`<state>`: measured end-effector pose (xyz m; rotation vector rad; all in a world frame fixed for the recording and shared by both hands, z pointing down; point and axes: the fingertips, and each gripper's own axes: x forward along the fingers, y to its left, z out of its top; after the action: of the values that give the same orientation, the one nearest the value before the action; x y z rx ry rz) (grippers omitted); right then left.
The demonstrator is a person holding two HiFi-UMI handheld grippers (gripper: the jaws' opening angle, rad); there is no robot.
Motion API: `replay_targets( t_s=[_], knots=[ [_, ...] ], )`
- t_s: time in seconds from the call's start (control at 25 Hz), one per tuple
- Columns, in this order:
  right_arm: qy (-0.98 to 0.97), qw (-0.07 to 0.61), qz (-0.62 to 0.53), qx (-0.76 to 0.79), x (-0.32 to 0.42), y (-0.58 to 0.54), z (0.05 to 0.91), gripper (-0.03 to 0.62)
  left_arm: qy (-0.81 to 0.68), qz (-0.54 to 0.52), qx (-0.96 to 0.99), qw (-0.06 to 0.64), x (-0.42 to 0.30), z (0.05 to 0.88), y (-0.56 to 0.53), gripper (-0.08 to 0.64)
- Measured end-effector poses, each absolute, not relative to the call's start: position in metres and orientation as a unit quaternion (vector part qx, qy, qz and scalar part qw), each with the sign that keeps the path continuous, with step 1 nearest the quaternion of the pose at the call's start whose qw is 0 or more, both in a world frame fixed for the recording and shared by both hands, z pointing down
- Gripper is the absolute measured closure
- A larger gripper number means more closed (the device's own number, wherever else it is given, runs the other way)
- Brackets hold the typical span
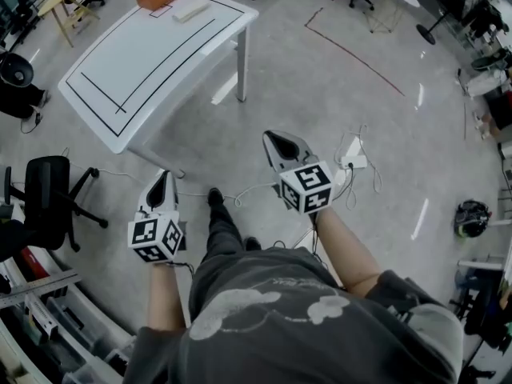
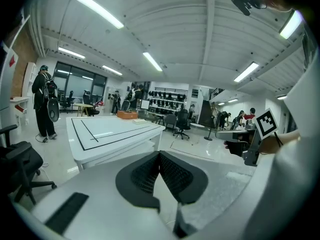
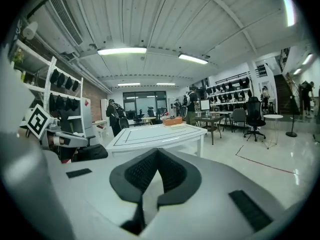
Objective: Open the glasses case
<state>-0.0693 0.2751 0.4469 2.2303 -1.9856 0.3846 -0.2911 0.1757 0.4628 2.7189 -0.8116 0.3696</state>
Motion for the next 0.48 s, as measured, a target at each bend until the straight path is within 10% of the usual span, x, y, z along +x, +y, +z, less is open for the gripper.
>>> replay_targets(
  t_s=[0.48],
  knots=[
    [-0.619, 0.096, 0.128, 0.768, 0.017, 0.123, 0.45, 0.592, -0.233, 0.137, 0.953, 0.138, -0.19, 0.462, 0.017, 0.557]
  ],
)
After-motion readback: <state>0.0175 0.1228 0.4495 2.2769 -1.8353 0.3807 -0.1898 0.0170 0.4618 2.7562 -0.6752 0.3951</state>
